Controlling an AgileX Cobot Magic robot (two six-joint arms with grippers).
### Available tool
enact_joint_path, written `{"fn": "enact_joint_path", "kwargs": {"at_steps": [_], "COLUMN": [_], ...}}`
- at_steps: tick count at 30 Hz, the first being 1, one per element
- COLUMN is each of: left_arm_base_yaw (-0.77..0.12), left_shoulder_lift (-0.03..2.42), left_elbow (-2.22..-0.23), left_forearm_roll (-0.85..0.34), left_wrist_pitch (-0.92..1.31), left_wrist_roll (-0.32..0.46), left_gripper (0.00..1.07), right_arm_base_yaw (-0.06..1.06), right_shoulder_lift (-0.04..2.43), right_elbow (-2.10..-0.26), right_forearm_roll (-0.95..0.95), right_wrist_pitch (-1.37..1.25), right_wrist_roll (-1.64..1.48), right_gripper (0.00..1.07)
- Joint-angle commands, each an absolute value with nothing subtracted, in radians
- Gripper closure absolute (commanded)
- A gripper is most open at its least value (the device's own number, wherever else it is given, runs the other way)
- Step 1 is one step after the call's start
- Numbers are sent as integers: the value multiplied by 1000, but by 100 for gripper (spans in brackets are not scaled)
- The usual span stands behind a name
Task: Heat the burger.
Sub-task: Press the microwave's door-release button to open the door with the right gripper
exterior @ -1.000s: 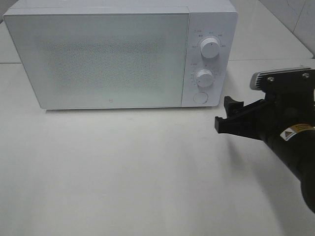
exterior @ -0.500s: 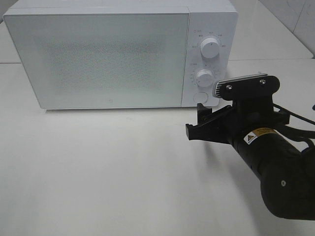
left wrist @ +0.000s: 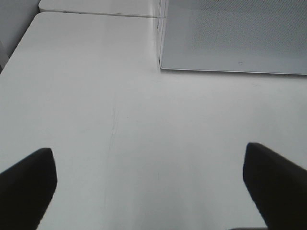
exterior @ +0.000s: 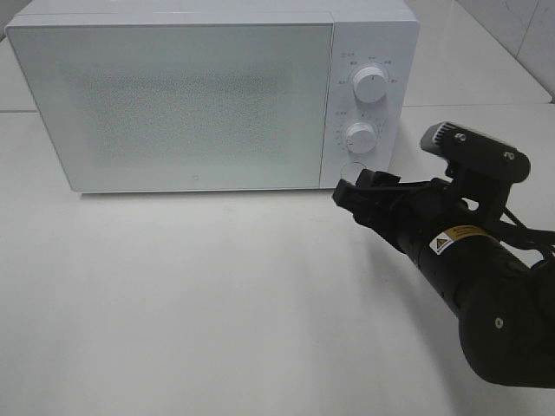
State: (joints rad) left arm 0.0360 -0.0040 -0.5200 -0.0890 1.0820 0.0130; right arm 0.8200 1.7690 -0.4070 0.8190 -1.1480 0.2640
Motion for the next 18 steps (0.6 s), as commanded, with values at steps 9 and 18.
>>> {"fn": "enact_joint_path", "kwargs": {"at_steps": [9, 18], "left_arm_base_yaw": [35, 35], "left_shoulder_lift": [-6, -6], "left_elbow": [-517, -517], "left_forearm_roll": [-91, -91], "left_wrist_pitch": [1071, 1071], "left_wrist_roll": [12, 12], "left_gripper": [9, 9], "right_arm_base_yaw": [823, 819], "right_shoulder_lift": [1768, 1769], "right_elbow": [-416, -416], "right_forearm_roll": [816, 824], "right_wrist_pitch": [-1105, -1073], "right_wrist_roll": [1109, 1358], "right_gripper": [80, 107]}}
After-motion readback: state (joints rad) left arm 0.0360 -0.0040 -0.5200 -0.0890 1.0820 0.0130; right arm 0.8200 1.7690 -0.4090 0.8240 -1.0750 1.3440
